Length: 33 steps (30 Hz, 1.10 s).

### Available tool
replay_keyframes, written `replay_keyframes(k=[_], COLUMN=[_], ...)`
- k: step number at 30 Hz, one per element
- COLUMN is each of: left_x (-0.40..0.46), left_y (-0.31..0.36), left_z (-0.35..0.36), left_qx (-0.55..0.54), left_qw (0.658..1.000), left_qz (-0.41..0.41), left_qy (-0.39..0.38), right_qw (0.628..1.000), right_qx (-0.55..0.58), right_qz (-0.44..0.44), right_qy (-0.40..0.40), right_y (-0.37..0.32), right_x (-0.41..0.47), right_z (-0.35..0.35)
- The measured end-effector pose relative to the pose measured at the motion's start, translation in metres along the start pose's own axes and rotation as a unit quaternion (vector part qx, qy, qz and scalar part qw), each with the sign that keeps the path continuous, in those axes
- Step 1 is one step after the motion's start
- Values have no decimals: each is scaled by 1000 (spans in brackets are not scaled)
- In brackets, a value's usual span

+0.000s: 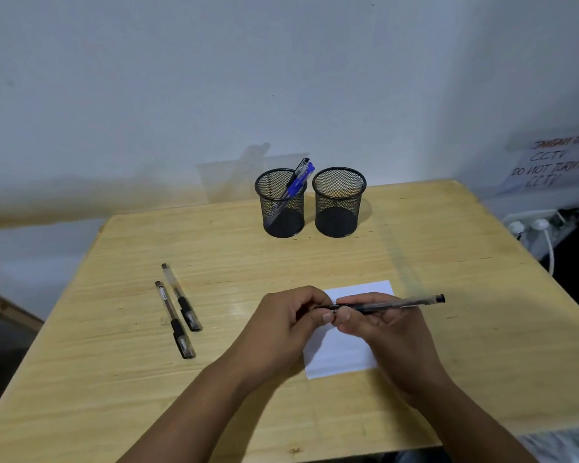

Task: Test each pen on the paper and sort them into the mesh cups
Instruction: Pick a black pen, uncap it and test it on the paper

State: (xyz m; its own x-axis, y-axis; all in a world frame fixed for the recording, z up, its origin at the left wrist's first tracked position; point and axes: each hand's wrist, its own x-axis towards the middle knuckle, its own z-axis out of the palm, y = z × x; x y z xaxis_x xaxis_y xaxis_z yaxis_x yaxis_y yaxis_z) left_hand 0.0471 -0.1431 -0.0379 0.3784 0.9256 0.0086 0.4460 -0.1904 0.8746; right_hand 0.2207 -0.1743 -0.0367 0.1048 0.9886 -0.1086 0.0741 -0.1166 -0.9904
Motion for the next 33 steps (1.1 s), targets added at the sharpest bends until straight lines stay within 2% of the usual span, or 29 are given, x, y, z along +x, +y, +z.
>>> replay_keyframes(k=[10, 17, 21, 25, 29, 33], left_x=[6, 3, 2, 1, 2, 5], left_y=[4, 4, 1, -4, -15, -24], left_z=[-4, -8, -9, -11, -19, -22], left_qx=[-23, -62, -66, -56, -31, 62], left_qw=[999, 995, 995, 995, 985, 962], left_qz=[-28, -80, -69, -68, -111, -148], left_qy=[-8, -15, -5, 43, 130, 222], right_qw=[999, 998, 999, 999, 998, 998], right_qx=[39, 63, 44, 27, 32, 22], right_qz=[-15, -23, -21, -14, -1, -3], right_qy=[10, -6, -13, 17, 52, 58], right_y=[3, 3, 3, 6, 10, 11], right_x=[1, 0, 3, 3, 3, 4], right_z=[-2, -6, -8, -7, -11, -11])
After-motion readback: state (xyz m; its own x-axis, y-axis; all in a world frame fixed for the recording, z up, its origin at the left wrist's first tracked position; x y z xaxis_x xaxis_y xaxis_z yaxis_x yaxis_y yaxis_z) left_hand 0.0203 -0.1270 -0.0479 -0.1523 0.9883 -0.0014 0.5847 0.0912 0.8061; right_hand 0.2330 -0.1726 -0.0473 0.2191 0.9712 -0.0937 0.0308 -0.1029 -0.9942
